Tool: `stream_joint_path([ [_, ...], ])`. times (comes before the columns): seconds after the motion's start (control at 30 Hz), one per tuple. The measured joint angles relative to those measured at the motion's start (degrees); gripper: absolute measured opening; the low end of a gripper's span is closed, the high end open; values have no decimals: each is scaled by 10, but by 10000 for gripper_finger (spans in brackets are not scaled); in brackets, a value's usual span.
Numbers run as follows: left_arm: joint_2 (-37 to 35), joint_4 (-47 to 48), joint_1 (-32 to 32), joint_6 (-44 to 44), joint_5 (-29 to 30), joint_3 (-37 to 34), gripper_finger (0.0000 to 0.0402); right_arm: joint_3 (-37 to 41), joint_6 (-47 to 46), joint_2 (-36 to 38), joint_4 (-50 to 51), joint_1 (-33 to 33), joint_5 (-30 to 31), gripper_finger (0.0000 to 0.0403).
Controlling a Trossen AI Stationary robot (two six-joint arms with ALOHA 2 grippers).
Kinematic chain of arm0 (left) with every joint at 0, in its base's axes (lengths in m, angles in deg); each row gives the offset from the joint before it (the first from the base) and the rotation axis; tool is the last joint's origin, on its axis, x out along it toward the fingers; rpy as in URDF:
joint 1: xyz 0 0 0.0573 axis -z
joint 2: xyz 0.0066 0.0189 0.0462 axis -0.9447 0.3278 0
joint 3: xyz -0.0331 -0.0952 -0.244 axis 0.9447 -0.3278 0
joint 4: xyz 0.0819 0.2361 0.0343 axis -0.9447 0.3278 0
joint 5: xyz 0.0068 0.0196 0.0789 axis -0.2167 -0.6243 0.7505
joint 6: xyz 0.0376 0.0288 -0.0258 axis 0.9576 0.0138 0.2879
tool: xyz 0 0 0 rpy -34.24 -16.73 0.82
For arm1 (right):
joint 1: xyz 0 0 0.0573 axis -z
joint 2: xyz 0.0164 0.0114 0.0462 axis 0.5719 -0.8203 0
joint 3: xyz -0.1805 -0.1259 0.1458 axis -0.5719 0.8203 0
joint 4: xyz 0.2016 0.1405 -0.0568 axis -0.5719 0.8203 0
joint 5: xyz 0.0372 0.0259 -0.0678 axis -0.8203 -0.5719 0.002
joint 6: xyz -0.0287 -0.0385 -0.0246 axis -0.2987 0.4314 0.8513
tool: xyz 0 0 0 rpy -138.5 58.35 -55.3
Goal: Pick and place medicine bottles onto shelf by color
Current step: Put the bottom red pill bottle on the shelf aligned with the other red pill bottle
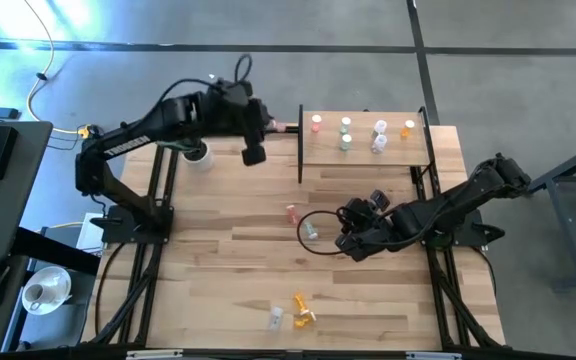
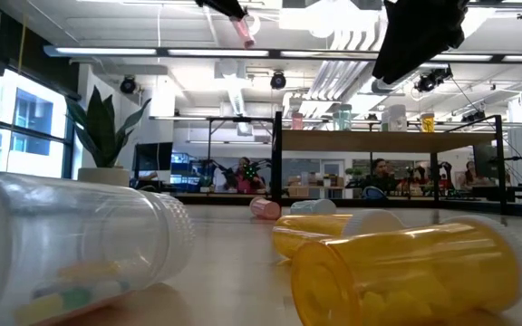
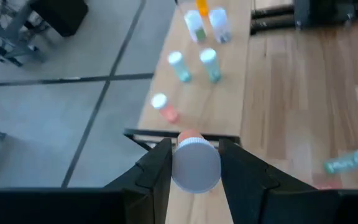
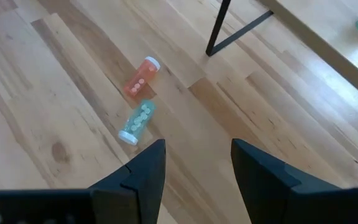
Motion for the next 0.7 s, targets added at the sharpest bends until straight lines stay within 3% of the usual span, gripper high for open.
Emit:
stream_joint_path([
  [0.2, 47, 2, -15, -1, -20, 63, 109, 0, 0, 0, 0, -12, 2, 172],
  [0.57, 205, 36, -17, -62, -36, 215, 109, 0, 0, 0, -1, -14, 4, 172],
  [0.7, 262, 53, -27, -72, -75, 245, 109, 0, 0, 0, -1, -14, 4, 172],
])
